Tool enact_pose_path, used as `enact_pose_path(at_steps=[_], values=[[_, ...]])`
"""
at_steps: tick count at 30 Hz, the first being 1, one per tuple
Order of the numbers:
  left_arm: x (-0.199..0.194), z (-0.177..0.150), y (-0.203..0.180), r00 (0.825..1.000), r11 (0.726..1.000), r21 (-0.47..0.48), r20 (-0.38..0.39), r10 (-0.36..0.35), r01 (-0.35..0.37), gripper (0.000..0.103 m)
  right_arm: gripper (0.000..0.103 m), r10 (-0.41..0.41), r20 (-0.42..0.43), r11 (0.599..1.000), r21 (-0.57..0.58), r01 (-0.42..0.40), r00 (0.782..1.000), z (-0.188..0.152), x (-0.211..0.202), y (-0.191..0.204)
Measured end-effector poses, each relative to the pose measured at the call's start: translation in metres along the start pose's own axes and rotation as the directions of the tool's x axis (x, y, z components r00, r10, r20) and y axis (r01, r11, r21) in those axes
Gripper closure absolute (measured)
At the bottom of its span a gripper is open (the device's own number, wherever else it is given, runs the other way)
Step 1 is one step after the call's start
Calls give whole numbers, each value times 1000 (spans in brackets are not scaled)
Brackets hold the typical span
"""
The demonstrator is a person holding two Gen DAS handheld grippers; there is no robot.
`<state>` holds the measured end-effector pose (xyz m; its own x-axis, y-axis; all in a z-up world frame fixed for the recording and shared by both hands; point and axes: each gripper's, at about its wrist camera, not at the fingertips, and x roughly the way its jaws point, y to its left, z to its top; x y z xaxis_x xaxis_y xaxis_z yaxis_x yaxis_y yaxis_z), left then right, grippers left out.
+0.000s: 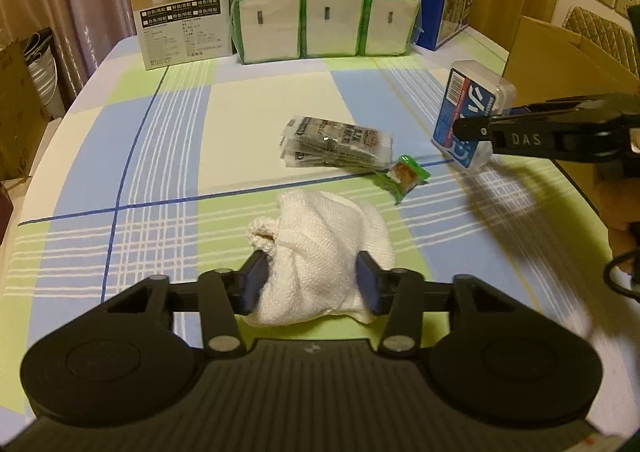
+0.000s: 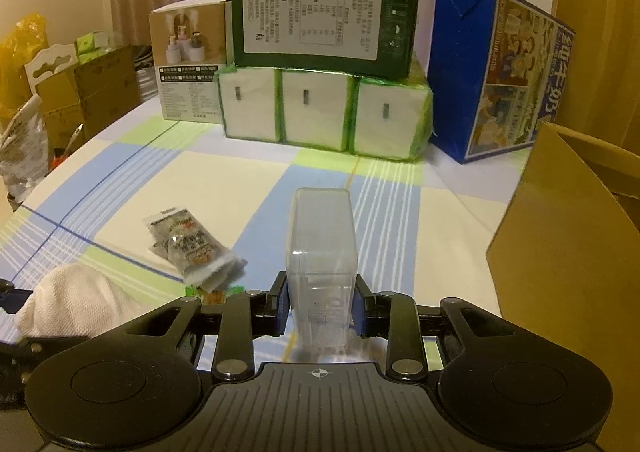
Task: Organize objects
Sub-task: 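Grasp the white towel with the left tool while the right tool grasps the clear container, then carry the towel and clear container over the cardboard box with both tools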
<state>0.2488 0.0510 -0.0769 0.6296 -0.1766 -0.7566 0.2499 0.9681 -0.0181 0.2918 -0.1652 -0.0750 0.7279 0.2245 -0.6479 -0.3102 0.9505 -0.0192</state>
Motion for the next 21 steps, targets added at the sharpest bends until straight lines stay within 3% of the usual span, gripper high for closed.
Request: enact_pose_path(at_steps=[4,17,21], values=[[-9,-2,-10,1000,1000,12,3,10,-10,76,75,7,-3,1000,19,-7,1000,-3,-14,-1],[-71,-22,-32,1000,990,-142,1,9,-9,77,75,52,-44,993,106,-47,998,-31,-99,5],[-100,-25,-47,999,990,-137,7,36,-34,77,75,57,-60,989,143,-48,997,-42,-137,4]])
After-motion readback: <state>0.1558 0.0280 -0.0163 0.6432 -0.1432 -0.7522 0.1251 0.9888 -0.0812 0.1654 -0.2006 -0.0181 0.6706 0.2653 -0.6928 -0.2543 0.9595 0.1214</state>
